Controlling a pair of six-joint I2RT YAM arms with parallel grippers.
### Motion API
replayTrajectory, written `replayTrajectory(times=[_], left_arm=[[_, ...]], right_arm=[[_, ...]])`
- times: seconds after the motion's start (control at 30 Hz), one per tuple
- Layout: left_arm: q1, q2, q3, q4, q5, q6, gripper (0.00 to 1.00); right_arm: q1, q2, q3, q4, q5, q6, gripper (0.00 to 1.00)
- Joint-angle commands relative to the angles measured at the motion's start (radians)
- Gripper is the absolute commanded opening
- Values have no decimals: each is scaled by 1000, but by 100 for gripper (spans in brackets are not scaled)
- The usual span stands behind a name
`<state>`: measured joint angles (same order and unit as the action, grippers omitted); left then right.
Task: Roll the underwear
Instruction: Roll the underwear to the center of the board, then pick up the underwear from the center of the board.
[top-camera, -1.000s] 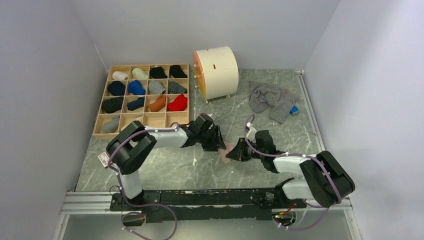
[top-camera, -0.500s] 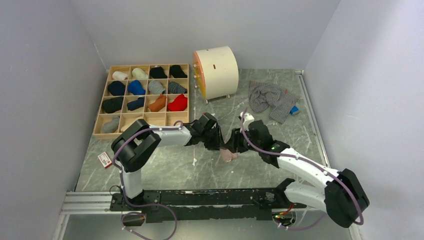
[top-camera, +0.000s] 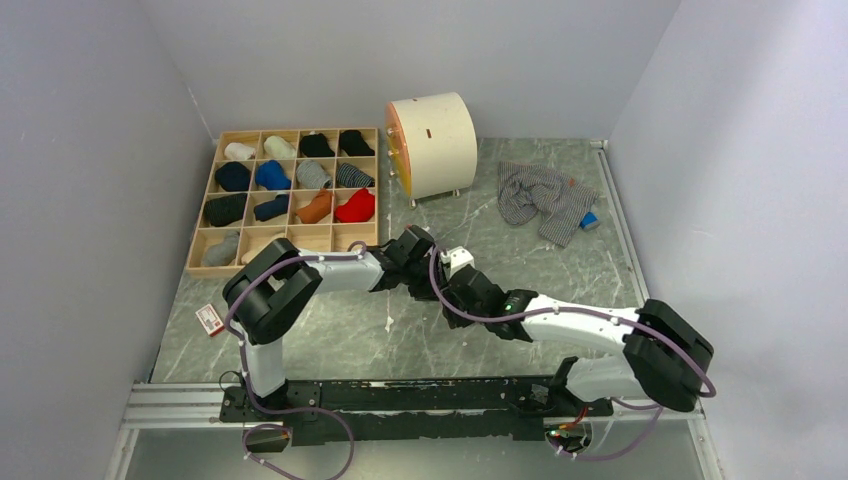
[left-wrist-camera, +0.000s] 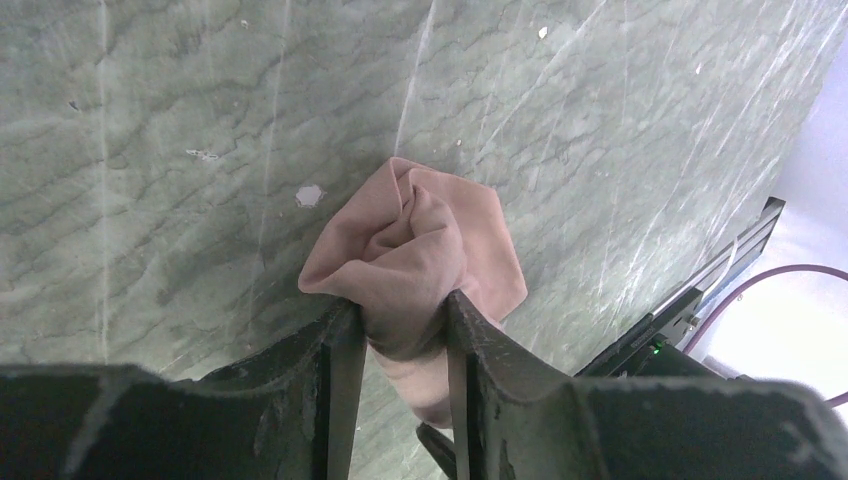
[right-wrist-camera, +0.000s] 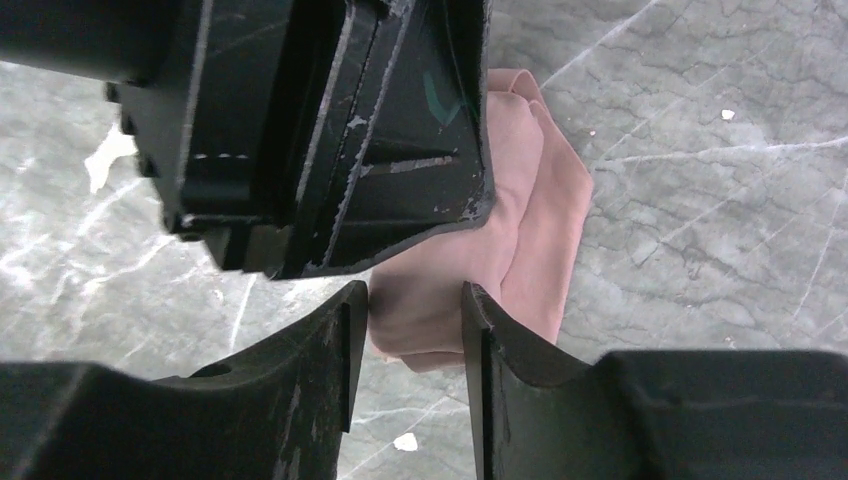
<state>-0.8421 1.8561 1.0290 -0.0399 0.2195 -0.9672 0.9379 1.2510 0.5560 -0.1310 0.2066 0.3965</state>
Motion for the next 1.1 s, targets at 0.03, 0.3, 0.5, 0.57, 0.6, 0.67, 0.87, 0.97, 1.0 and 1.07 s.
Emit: replayTrajectory(times=[0.03,0.3,0.5,0.57,0.6,0.67,0.87,0.97,1.0,1.07], left_arm=[[-4,22,-9,-53,-47,-2,41],[-4,-10,-11,-35,-29,5,60],[-6,-12,-21,32,12,7,68],[-7,-9,-21,75,27,10,70],[-9,-9,-21,83,30,11,71],[-12,-1,-21,101,41,14,70],[-21,48,41,42,13,35,52],[-25,63,58,-7,-11,28,41],[-25,68,64,-24,-21,26,39],[-28,72,69,-32,-30,22,38]], right_arm=[[8,75,4,54,71,0,33],[-201,-16,-190,284,-317,93,12],[-427,-48,-320,506,-644,207,13],[-480,-23,-350,578,-713,245,13],[-509,-7,-363,615,-748,266,13],[-555,26,-382,683,-814,297,13],[-644,78,-387,719,-901,313,15],[-660,38,-337,584,-869,242,20],[-659,14,-317,528,-850,226,24],[-655,-54,-264,392,-799,158,34]])
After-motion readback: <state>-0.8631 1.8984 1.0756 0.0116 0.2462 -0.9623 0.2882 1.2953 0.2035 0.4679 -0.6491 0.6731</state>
